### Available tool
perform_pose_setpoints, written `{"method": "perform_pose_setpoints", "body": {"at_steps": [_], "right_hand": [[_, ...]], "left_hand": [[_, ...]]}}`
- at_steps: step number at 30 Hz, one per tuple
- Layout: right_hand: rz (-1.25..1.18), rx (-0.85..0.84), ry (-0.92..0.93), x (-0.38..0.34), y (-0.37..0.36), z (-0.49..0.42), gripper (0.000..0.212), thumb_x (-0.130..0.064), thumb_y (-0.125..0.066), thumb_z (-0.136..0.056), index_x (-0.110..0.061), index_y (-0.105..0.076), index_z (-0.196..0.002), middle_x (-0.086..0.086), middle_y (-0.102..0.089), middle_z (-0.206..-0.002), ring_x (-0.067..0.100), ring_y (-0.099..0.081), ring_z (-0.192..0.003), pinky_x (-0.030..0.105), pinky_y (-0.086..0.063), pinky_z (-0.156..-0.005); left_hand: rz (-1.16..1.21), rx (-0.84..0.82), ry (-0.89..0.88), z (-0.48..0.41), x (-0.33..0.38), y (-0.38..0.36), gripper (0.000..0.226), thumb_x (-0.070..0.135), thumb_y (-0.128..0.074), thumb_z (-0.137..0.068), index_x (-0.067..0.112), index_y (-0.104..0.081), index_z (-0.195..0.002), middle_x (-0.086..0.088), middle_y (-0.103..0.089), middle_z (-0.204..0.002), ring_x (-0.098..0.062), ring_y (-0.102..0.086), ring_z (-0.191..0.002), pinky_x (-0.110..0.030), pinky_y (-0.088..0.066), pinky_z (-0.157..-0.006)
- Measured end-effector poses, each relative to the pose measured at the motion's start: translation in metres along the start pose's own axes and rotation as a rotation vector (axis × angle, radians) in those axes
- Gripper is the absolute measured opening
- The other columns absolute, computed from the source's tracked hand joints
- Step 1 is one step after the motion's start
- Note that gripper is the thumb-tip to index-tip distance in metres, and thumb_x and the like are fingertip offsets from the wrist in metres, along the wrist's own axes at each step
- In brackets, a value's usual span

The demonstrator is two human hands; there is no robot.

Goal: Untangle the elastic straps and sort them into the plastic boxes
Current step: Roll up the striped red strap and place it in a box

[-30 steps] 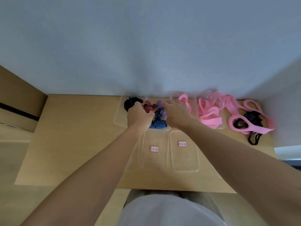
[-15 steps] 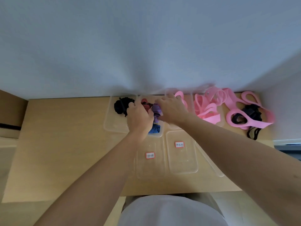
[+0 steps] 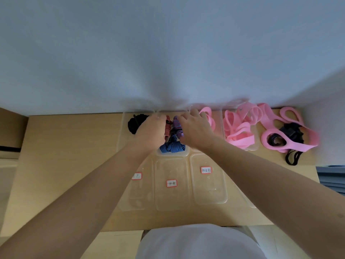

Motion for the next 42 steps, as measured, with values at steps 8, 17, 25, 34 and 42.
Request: {"method": "perform_pose_setpoints", "body": {"at_steps": [8,17,25,34,42], "right_hand": [[-0.001,-0.024,-0.026,0.011,0.003,-0.010,0.049,-0.046,-0.063,-0.085,-0.020,-0.061,-0.127,0.001,-0.067,-0.117,0.031,-0.052,-0.106,0.040,-0.037,-0.083],[0.009,-0.024,-0.047,0.003,0.013,-0.003,0.040,-0.031,-0.064,-0.088,-0.016,-0.060,-0.125,0.003,-0.066,-0.119,0.030,-0.052,-0.106,0.040,-0.037,-0.082],[-0.171,0.025,-0.121,0.010,0.025,0.015,0.043,-0.008,-0.061,-0.084,-0.007,-0.057,-0.127,0.013,-0.052,-0.136,0.035,-0.051,-0.119,0.047,-0.044,-0.094],[-0.076,0.063,-0.196,0.077,0.048,0.069,0.052,-0.028,-0.038,-0.105,-0.001,-0.036,-0.149,0.022,-0.023,-0.162,0.040,-0.014,-0.153,0.050,-0.019,-0.123],[-0.086,0.049,-0.340,0.164,0.043,0.146,0.060,-0.035,-0.030,-0.109,-0.001,-0.019,-0.157,0.022,-0.009,-0.166,0.038,-0.005,-0.154,0.049,-0.011,-0.126]], "left_hand": [[-0.278,0.065,-0.063,-0.012,0.014,0.006,0.038,0.011,-0.069,-0.087,0.008,-0.054,-0.123,-0.013,-0.063,-0.121,-0.031,-0.058,-0.113,-0.039,-0.047,-0.092],[-0.356,0.096,-0.101,-0.018,0.018,0.004,0.033,0.018,-0.070,-0.090,0.012,-0.058,-0.120,-0.008,-0.064,-0.115,-0.029,-0.058,-0.110,-0.038,-0.045,-0.090],[-0.271,0.150,-0.120,0.004,0.015,0.011,0.036,0.034,-0.051,-0.099,0.013,-0.055,-0.127,-0.007,-0.057,-0.125,-0.028,-0.050,-0.118,-0.039,-0.046,-0.093],[-0.136,0.230,-0.240,0.009,0.092,0.026,0.056,0.047,-0.038,-0.105,0.008,-0.042,-0.146,-0.010,-0.040,-0.157,-0.029,-0.035,-0.145,-0.043,-0.036,-0.111],[-0.122,0.212,-0.296,0.019,0.191,0.015,0.070,0.050,-0.030,-0.104,0.006,-0.026,-0.158,-0.012,-0.018,-0.169,-0.030,-0.011,-0.157,-0.052,-0.019,-0.124]]}}
Point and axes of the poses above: each hand's wrist, its own z-axis away from the middle knuckle, its own y-axis out of the back of the hand, x = y × z, the point moved 10 cm from there along -z, towards the middle knuckle
